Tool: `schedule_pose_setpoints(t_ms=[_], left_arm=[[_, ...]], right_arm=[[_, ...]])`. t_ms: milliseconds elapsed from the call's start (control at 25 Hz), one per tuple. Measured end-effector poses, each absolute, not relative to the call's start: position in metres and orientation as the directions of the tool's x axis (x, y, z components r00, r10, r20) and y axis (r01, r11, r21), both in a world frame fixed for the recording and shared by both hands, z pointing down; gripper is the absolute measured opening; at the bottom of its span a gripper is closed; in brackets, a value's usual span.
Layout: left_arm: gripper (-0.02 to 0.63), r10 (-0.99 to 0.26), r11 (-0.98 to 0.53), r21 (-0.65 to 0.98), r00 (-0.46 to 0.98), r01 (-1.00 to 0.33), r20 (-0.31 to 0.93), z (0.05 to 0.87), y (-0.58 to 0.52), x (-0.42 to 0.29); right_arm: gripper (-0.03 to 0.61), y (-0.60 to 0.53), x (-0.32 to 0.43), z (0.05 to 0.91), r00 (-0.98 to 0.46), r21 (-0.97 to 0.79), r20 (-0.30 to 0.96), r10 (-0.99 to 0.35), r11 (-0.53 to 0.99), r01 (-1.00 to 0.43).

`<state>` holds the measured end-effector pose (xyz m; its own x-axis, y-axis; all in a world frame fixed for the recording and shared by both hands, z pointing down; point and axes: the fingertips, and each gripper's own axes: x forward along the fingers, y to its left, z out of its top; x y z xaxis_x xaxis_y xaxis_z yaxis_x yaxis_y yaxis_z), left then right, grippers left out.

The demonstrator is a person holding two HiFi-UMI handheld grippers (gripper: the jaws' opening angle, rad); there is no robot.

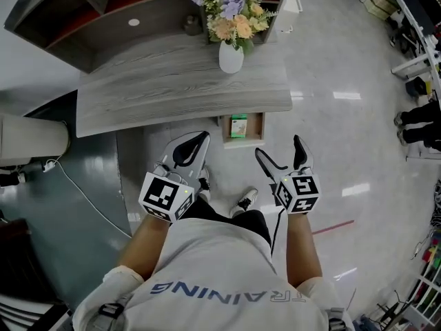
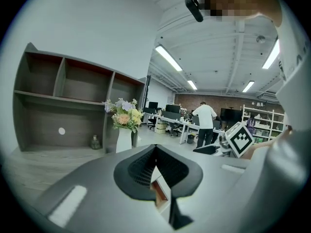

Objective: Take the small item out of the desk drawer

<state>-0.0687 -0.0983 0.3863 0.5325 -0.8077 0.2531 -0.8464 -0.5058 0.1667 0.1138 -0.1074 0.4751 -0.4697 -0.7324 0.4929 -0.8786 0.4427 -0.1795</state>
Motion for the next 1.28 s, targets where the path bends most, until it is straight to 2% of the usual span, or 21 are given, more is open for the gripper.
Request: schedule_pose_setpoints(t_ms=[480, 960, 1280], left_arm=[[-0.002, -0.799, -0.469, 0.196, 0.508, -0.861, 0.321, 0.434, -0.107, -0.088], [-0.002, -0.794, -0.414, 0.214, 0.466, -0.885, 0.390, 0.481, -0.128, -0.111], [-0.002, -0.777, -0.369, 0.237, 0.438, -0.899, 0.451, 0.514, -0.117, -0.127]], right_arm=[[0.514, -0.150, 0.057, 0.665, -0.419, -0.212, 0.722, -0.550, 0.401, -0.891], [0.491, -0.182, 0.048, 0.796, -0.333, -0.186, 0.816, -0.471, 0.332, -0.925], [0.476, -0.186, 0.049, 0.849, -0.284, -0.162, 0.865, -0.413, 0.305, -0.938]])
